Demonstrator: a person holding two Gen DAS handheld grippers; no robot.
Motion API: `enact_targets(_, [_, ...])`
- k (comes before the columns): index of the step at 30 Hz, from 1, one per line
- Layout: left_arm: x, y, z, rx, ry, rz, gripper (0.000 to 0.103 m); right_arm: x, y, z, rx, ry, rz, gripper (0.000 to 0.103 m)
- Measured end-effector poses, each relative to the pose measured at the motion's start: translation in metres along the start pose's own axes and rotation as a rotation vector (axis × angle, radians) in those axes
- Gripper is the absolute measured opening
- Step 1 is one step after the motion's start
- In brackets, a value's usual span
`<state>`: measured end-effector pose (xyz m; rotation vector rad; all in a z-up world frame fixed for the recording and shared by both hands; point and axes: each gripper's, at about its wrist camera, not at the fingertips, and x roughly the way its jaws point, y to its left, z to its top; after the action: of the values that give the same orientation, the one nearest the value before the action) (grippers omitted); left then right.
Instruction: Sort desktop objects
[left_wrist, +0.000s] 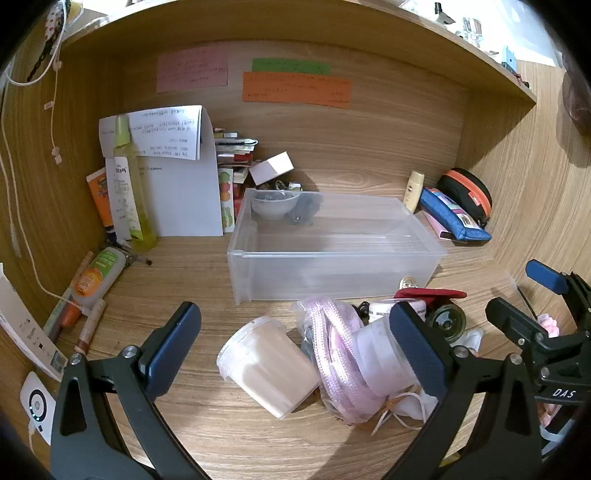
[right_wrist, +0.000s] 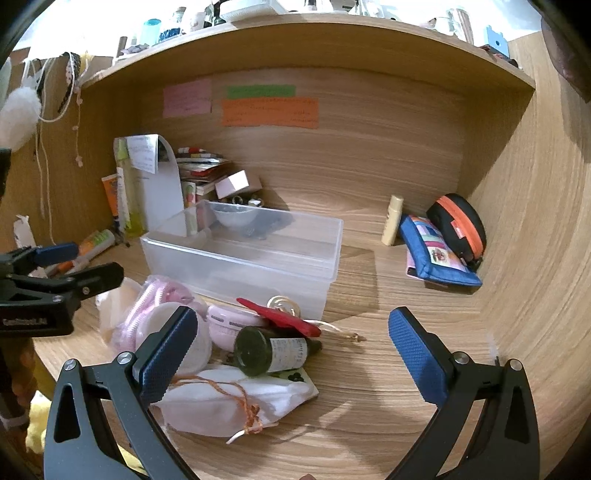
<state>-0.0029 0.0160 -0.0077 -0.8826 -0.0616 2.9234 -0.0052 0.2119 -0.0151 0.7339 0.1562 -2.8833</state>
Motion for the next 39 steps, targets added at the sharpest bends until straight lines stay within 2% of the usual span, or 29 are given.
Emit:
enact_targets(27, [0.002, -0.002, 0.0, 0.004, 0.009, 0.002, 0.103, 0.006, 0.004, -0.002, -0.019, 0.015, -0.014, 0.103])
enact_targets(39, [-0.007, 0.003, -0.013, 0.044, 0.02, -0.006, 0.103, -0.001, -0.002, -0.005, 0.015, 0.002, 0.029, 0.103])
